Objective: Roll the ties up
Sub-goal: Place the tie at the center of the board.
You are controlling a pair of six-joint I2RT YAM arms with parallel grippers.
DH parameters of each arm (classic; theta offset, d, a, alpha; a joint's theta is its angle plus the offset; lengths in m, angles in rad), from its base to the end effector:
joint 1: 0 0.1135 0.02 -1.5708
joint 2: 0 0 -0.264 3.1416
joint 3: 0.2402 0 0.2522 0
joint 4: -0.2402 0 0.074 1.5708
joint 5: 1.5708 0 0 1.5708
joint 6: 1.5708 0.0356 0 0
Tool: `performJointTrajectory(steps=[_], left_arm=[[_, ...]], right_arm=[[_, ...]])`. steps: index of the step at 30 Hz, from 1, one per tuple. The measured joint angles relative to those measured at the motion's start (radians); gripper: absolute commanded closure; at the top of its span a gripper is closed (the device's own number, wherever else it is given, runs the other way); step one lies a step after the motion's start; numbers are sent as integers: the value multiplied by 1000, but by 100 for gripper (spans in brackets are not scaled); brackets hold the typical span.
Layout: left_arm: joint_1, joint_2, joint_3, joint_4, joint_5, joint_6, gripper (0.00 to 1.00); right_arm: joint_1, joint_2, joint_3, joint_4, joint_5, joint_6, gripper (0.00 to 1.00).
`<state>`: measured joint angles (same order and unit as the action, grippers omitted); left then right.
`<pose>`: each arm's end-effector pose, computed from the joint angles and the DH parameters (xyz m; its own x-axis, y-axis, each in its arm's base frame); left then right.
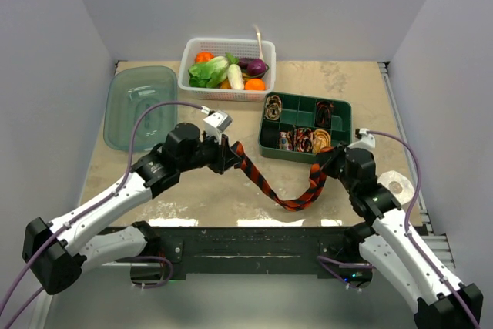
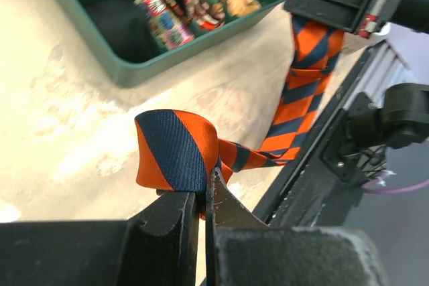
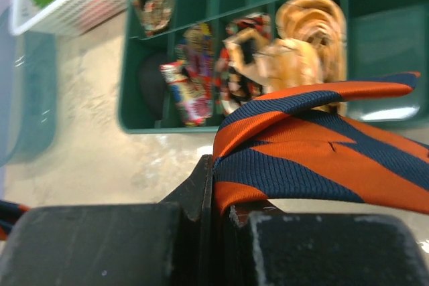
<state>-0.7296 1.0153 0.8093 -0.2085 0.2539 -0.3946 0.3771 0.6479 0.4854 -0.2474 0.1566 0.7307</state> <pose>0.1671 -0.1614 0.3027 -0.5911 0.0294 -0.8061 0.6384 0.6278 -0.4453 0.1518 0.0541 0.2489 -0.4299 0.5388 -0.7245 0.0755 0.8211 0.5658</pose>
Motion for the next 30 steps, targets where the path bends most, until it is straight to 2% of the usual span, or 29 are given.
performJointTrajectory(steps=[5,9,12,16,19,20,22,23,26,27,30], left_arm=[[5,44,0,-30,-37,17,100],[6,86,1,-69,-79,21,100],[9,108,1,-103,-110,21,100],[10,110,0,-128,-143,12,100],[10,105,-5,-142,-156,1,100],[10,102,-6,-149,-157,-6,100],[10,96,-10,-163,-158,-14,100],[10,89,-15,-167,-159,-17,100],[10,65,-34,-183,-163,-32,100],[10,59,-39,-186,-166,-37,100],[10,35,-52,-211,-182,-58,100]], right_arm=[[-1,2,-82,-5,90,49,100],[-1,49,-106,-9,127,82,82],[-1,72,-123,-6,147,103,77],[-1,95,-143,-5,170,115,65],[-3,106,-148,-5,187,119,61],[-3,109,-148,-5,193,119,53],[-3,111,-148,-6,194,122,46],[-3,111,-148,-6,194,124,38],[-3,115,-148,-9,190,132,32],[-3,119,-148,-10,187,136,24],[-3,142,-148,-22,158,148,19]])
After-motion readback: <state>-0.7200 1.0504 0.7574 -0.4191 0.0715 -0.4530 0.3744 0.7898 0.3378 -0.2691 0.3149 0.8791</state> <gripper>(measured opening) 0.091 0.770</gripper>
